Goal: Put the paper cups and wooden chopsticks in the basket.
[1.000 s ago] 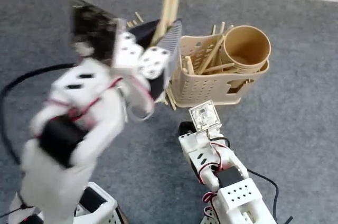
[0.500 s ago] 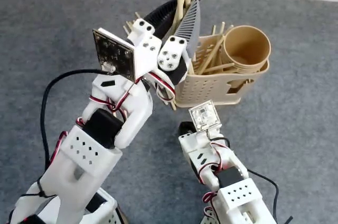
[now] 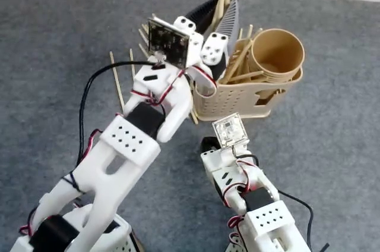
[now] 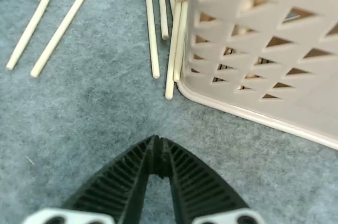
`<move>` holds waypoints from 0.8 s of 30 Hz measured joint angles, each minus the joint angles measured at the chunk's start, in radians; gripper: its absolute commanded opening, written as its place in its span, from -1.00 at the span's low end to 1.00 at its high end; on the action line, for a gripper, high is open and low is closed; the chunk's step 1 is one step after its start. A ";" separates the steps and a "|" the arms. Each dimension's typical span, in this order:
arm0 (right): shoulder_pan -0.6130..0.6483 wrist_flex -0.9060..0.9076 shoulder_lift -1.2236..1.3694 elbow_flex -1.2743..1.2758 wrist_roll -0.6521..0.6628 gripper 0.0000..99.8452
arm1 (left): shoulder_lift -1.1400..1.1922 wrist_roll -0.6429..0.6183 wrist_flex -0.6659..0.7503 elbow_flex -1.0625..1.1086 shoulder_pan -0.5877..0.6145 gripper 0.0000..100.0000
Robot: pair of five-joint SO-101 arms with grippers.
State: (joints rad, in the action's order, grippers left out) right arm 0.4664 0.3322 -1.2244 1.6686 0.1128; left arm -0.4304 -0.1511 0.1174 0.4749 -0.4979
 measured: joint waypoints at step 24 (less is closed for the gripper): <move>0.000 0.000 0.000 0.000 0.000 -0.99 | -0.249 0.000 -0.520 -0.029 0.114 -0.71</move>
State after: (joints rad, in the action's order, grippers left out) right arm 0.4664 0.3322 -1.2244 1.6686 0.1128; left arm -0.6790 -0.1511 -0.4028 0.4457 -0.3844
